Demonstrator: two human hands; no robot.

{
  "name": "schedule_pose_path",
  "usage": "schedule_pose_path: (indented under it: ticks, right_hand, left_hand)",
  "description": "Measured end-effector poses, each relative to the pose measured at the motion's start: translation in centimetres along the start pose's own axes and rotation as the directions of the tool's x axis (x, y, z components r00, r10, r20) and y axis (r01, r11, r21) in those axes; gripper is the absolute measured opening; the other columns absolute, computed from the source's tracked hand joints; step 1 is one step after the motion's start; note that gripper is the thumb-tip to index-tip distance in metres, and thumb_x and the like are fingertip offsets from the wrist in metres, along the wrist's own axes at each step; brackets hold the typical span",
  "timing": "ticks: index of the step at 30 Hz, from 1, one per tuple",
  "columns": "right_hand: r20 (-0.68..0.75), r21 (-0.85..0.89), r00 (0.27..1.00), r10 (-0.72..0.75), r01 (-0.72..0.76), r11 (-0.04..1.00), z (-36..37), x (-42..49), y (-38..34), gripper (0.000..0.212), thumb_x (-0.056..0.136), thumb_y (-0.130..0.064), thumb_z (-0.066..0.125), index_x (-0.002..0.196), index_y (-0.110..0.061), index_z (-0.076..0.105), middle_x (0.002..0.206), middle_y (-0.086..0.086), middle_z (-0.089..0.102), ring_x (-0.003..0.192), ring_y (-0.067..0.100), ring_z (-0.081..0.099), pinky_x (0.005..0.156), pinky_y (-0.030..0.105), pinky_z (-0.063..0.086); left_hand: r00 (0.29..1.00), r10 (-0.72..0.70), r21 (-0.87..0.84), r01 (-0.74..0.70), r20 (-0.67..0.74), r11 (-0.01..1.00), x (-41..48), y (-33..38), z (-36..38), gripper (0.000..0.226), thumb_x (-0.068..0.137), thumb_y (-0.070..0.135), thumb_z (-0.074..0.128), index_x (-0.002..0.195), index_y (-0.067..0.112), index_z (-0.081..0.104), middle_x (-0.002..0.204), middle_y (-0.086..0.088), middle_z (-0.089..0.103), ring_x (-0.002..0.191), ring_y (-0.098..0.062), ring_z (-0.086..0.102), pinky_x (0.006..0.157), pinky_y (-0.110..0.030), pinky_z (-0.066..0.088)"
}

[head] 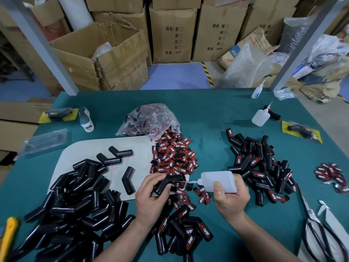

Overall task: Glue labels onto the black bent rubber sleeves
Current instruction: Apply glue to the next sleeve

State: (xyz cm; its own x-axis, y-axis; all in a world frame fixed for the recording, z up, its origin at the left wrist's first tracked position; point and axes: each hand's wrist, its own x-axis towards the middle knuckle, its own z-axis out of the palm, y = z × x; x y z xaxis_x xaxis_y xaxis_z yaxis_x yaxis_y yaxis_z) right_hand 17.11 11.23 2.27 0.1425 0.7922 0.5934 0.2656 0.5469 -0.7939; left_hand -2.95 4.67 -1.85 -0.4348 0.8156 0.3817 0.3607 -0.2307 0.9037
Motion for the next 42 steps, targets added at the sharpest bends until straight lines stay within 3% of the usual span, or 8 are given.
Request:
schedule_pose_path:
  ticks: [2, 8, 14, 17, 21, 29, 35, 42]
  right_hand:
    - [0.001, -0.017, 1.000, 0.000, 0.000, 1.000, 0.1, 0.0, -0.1, 0.061, 0.092, -0.049, 0.060, 0.078, 0.011, 0.059, 0.068, -0.007, 0.055, 0.069, -0.018, 0.057, 0.048, 0.008, 0.043]
    - [-0.005, -0.015, 1.000, 0.023, -0.023, 1.000, 0.0, 0.0, -0.1, 0.068, 0.093, -0.056, 0.057, 0.077, 0.010, 0.059, 0.069, -0.007, 0.053, 0.068, -0.018, 0.056, 0.053, 0.003, 0.040]
    - [0.015, -0.043, 1.000, 0.017, -0.017, 0.999, -0.1, -0.1, 0.7, 0.033, 0.074, -0.027, 0.062, 0.079, 0.006, 0.059, 0.066, -0.022, 0.051, 0.067, -0.018, 0.056, 0.054, 0.002, 0.040]
    - [0.017, -0.042, 1.000, 0.000, 0.001, 0.999, -0.1, 0.0, 0.7, 0.038, 0.078, -0.031, 0.064, 0.078, 0.007, 0.059, 0.069, -0.024, 0.050, 0.068, -0.018, 0.057, 0.050, 0.006, 0.040]
    - [0.008, -0.007, 1.000, 0.011, -0.011, 1.000, 0.0, 0.3, 0.2, 0.065, 0.092, -0.057, 0.058, 0.079, 0.007, 0.059, 0.073, -0.019, 0.053, 0.068, -0.017, 0.057, 0.051, 0.006, 0.041]
    - [0.004, -0.042, 1.000, -0.002, 0.002, 0.999, -0.1, 0.5, 0.3, 0.059, 0.092, -0.050, 0.060, 0.078, 0.007, 0.059, 0.070, -0.013, 0.053, 0.068, -0.016, 0.057, 0.049, 0.008, 0.040]
    - [-0.011, -0.069, 1.000, -0.027, 0.026, 0.997, -0.3, 0.6, 0.3, 0.070, 0.094, -0.057, 0.055, 0.076, 0.010, 0.059, 0.065, -0.002, 0.053, 0.060, 0.004, 0.053, 0.048, 0.009, 0.040]
    - [-0.009, -0.067, 1.000, -0.010, 0.009, 0.998, -0.3, 0.5, 0.6, 0.069, 0.093, -0.058, 0.056, 0.076, 0.009, 0.059, 0.063, -0.004, 0.052, 0.066, -0.014, 0.054, 0.054, 0.001, 0.038]
  left_hand:
    - [1.000, 0.002, 0.006, -0.002, 0.011, 1.000, 0.0, 0.1, 0.1, 0.026, 0.081, 0.006, 0.078, 0.107, 0.007, 0.075, 0.111, 0.002, 0.070, 0.107, -0.007, 0.067, 0.099, -0.021, 0.051]
    - [1.000, 0.019, -0.002, -0.019, 0.020, 1.000, -0.1, -0.3, 0.1, 0.027, 0.080, 0.006, 0.079, 0.107, 0.010, 0.075, 0.111, -0.001, 0.071, 0.107, -0.010, 0.068, 0.099, -0.020, 0.049]
    - [0.998, 0.056, 0.013, -0.056, 0.011, 0.998, -0.1, -0.5, 0.2, 0.027, 0.079, 0.004, 0.079, 0.105, 0.005, 0.075, 0.110, -0.003, 0.071, 0.106, -0.010, 0.069, 0.099, -0.022, 0.050]
    - [0.998, 0.063, 0.012, -0.063, 0.004, 0.998, -0.1, -0.4, 0.2, 0.028, 0.079, 0.003, 0.079, 0.106, 0.006, 0.074, 0.111, 0.000, 0.071, 0.106, -0.010, 0.068, 0.099, -0.021, 0.050]
    - [0.999, 0.053, 0.002, -0.053, -0.001, 0.999, 0.0, -0.2, 0.1, 0.028, 0.080, 0.003, 0.078, 0.107, 0.008, 0.074, 0.110, 0.004, 0.071, 0.107, -0.011, 0.068, 0.098, -0.020, 0.050]
    - [0.999, 0.048, 0.012, -0.047, -0.011, 0.999, 0.0, -0.3, 0.1, 0.025, 0.080, 0.003, 0.078, 0.104, 0.001, 0.074, 0.109, -0.006, 0.070, 0.106, -0.013, 0.068, 0.098, -0.026, 0.052]
    - [0.997, 0.070, 0.009, -0.070, -0.016, 0.998, 0.1, -0.3, 0.0, 0.026, 0.080, 0.002, 0.078, 0.106, 0.005, 0.073, 0.111, -0.002, 0.069, 0.107, -0.011, 0.068, 0.099, -0.022, 0.050]
    - [0.996, 0.086, 0.012, -0.085, -0.026, 0.996, 0.2, -0.6, 0.0, 0.028, 0.080, 0.001, 0.078, 0.106, 0.006, 0.073, 0.111, 0.001, 0.069, 0.106, -0.014, 0.068, 0.099, -0.025, 0.051]
